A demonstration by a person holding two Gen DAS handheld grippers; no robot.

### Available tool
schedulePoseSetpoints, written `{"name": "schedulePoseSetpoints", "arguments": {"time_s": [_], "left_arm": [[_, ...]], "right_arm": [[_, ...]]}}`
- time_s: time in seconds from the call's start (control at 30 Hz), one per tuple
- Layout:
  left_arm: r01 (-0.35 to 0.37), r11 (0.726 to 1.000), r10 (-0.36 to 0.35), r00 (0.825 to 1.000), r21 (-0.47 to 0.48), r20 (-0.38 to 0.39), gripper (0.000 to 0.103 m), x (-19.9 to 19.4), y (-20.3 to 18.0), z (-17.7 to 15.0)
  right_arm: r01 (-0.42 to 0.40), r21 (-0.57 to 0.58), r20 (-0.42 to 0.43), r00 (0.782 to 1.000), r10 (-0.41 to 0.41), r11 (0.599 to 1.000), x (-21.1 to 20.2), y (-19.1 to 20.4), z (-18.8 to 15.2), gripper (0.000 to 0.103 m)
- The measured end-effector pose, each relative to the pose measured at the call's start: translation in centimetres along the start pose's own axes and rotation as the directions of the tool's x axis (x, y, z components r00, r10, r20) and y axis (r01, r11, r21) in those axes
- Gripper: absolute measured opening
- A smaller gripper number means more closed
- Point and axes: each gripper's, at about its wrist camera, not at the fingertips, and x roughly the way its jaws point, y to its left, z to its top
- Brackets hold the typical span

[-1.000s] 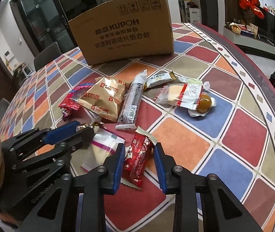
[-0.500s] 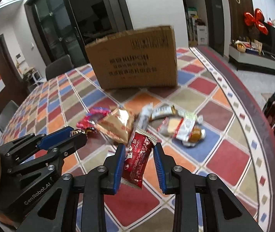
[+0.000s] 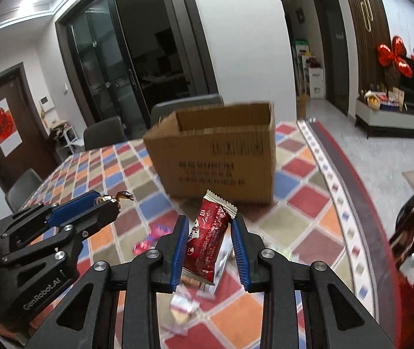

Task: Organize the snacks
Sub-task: 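Carry both snacks over the box and open both tools to drop them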

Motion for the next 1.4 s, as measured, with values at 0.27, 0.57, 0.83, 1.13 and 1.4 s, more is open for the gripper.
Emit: {"name": "schedulePoseSetpoints", "arguments": {"time_s": [0.27, 0.57, 0.83, 1.13, 1.4], "left_arm": [[-0.010, 1.000, 0.010, 1.000, 0.019, 0.023, 0.026, 2.1, 1.4, 5.2], [-0.018, 1.000, 0.018, 0.999, -0.005, -0.029, 0.026, 6.8, 3.6, 10.6], [-0.017, 0.999, 0.013, 0.993, -0.038, -0.116, 0.026, 11.8, 4.7, 12.9], [-0.045, 0.996, 0.029, 0.977, -0.071, -0.210, 0.030, 16.8, 6.0, 13.3], [-0.080, 0.994, 0.066, 0.981, -0.072, -0.183, 0.064, 15.0, 6.4, 12.1]], "right_arm": [[-0.010, -0.034, 0.032, 0.999, 0.011, 0.999, 1.4, -0.2, 5.6, 0.031], [-0.024, -0.063, -0.002, 1.000, 0.024, 0.998, 5.1, -0.6, 11.9, 0.031], [-0.008, -0.076, -0.073, 0.997, 0.003, 0.997, 9.1, -1.3, 15.1, 0.031], [0.015, -0.066, -0.132, 0.991, -0.023, 0.998, 13.0, -2.3, 16.8, 0.033], [0.095, -0.041, -0.135, 0.986, -0.100, 0.995, 13.1, -3.1, 16.0, 0.055]]}}
